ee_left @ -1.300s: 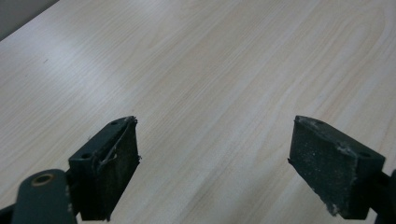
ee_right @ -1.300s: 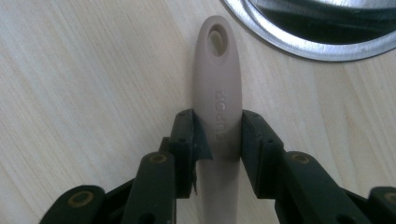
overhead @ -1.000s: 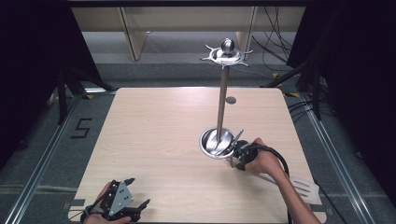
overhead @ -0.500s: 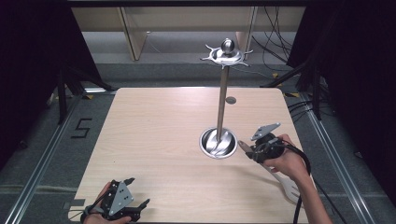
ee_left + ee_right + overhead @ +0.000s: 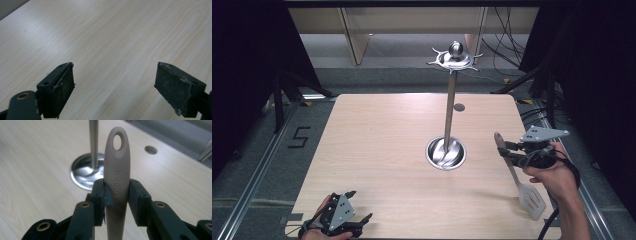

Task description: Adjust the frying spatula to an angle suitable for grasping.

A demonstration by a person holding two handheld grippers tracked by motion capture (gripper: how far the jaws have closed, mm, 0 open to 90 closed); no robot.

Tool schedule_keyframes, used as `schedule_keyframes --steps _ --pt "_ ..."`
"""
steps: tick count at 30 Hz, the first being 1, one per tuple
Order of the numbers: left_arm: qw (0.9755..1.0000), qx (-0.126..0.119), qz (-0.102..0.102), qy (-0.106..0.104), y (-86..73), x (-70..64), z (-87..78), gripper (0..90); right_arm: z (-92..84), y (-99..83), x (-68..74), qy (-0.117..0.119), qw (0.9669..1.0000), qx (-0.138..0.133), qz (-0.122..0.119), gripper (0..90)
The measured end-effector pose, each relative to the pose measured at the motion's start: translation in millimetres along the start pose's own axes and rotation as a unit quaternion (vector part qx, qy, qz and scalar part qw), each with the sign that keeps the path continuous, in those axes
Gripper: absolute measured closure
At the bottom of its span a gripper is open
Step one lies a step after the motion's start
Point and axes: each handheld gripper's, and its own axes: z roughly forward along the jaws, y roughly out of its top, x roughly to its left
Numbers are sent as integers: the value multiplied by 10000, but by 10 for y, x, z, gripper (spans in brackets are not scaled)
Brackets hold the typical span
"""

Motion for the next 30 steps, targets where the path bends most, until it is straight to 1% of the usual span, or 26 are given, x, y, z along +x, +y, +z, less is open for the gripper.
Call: schedule_keyframes --steps 1,3,4,5,6,7,8,9,10,11,14,15,16,17,18,20,21,22,23,24,25,26,27,28,29,30 --pt "10000 -42 -4 65 -3 -6 9 150 -36 -1 -14 -21 10000 -85 15 686" --pt "10000 -55 -17 53 -6 -10 18 150 -83 0 -37 5 9999 -138 13 686" --pt "10000 -47 -12 55 -6 -7 14 150 -146 3 -58 -16 9996 -284 56 686" --pt "10000 -47 -12 55 -6 -7 14 150 -146 3 -58 -16 9996 -284 56 686" --pt "9998 -136 -111 4 -10 -16 27 150 -189 8 -81 -23 9986 -511 167 686" --pt "9999 -122 -103 -1 -10 -15 23 150 -189 8 -81 -23 9986 -511 167 686" --pt "10000 -55 -20 -3 -10 -8 15 150 -224 10 -98 -31 9978 -654 139 686" --pt "10000 -7 -16 -34 -6 -4 10 150 -230 11 -98 -27 9967 -790 165 686" --pt "10000 -7 -16 -34 -6 -4 10 150 -230 11 -98 -27 9967 -790 165 686" --pt "9998 -140 -112 7 -13 -18 29 150 -254 11 -109 6 9965 -826 138 686" --pt "10000 -47 -62 -34 -7 -11 16 150 -299 26 -128 61 9948 -1010 152 686" --pt "10000 -61 -73 -28 -8 -12 17 151 -305 32 -133 85 9937 -1102 186 686" --pt "9998 -132 -112 0 -12 -18 26 150 -307 40 -162 276 9922 -1196 237 686" --pt "9999 -127 -115 1 -11 -19 26 150 -307 40 -162 276 9922 -1196 237 686" --pt "10000 -57 -46 -3 -6 -14 13 151 -294 52 -163 264 9908 -1291 310 686" --pt "10000 -81 -56 14 -8 -16 16 150 -293 60 -173 258 9903 -1334 273 686" --pt "10000 -34 -22 -19 -8 -6 14 150 -299 85 -172 330 9896 -1357 334 686" --pt "9999 -66 -100 -35 -9 -15 22 150 -284 96 -173 280 9878 -1497 313 686" --pt "10000 -47 -77 -34 -9 -14 22 150 -289 110 -166 328 9879 -1481 336 686" --pt "10000 -35 -51 -36 -9 -12 20 150 -301 126 -171 370 9888 -1419 276 686" --pt "10000 -38 -49 -32 -8 -12 20 150 -301 126 -171 370 9888 -1419 276 686" --pt "10000 -4 -8 -29 -6 -5 13 150 -293 159 -158 363 9872 -1527 280 686" --pt "10000 -5 6 -22 -6 -4 11 150 -307 171 -150 411 9881 -1446 315 686" --pt "10000 -54 -48 -12 -8 -13 16 150 -296 189 -152 371 9871 -1538 258 686" --pt "10000 -54 -48 -12 -8 -13 16 151 -296 189 -152 371 9871 -1538 258 686" --pt "10000 -56 -65 -27 -8 -14 16 151 -289 207 -146 430 9862 -1579 247 685"
